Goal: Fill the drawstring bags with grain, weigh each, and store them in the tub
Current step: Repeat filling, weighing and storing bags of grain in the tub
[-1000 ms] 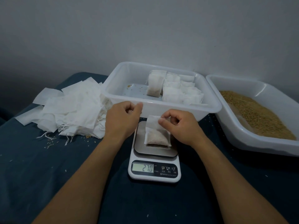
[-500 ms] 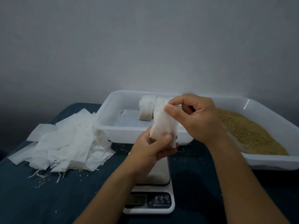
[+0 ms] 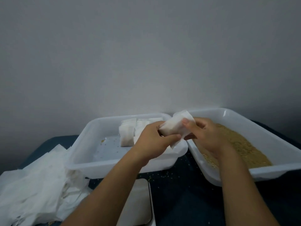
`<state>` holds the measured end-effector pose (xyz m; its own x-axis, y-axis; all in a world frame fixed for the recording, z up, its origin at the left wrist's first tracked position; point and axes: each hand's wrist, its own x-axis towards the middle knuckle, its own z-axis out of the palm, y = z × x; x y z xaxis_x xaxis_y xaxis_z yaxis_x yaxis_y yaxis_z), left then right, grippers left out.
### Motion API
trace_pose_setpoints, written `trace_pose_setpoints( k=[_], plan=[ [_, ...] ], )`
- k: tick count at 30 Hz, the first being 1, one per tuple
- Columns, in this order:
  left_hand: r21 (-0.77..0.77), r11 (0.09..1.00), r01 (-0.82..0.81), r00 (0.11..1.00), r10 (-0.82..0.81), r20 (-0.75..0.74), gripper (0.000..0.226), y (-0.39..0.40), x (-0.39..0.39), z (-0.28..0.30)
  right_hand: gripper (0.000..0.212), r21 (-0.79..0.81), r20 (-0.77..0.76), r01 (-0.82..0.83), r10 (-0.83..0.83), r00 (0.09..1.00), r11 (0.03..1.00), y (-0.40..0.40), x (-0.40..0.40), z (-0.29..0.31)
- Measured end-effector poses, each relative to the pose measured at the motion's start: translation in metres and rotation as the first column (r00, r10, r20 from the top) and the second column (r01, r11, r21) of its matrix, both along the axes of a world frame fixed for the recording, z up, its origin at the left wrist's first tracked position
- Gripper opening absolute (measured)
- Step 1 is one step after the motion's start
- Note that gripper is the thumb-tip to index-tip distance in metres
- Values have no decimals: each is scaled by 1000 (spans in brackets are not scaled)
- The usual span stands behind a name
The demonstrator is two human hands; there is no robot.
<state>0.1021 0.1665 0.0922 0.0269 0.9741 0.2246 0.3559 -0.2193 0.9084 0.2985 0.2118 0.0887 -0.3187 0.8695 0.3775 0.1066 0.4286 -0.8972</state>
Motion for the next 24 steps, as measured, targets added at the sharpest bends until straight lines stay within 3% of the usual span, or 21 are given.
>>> trace_pose_setpoints(
  k=[5,11,13,16,20,24],
  plan=[
    [-3,1000,6,994,-6,-112,17,24,18,10,33,24,63,154,-155,986,988,14,19,-10],
    [-54,997,53,989,-60,-133,20,38,38,10,60,174,164,436,-463,871,883,24,41,-16],
    [-61,997,55,989,-63,-136,19,41,42,9,70,105,139,418,-429,892,903,24,47,-17],
    [-56,997,62,985,-70,-155,15,43,45,8,69,-45,120,299,-292,949,953,22,50,-18],
    [-49,997,64,985,-71,-158,16,45,47,3,76,75,180,465,-470,864,882,27,49,-22],
    [-48,997,63,983,-70,-167,15,47,47,-2,82,8,140,412,-409,902,911,25,51,-22]
  ],
)
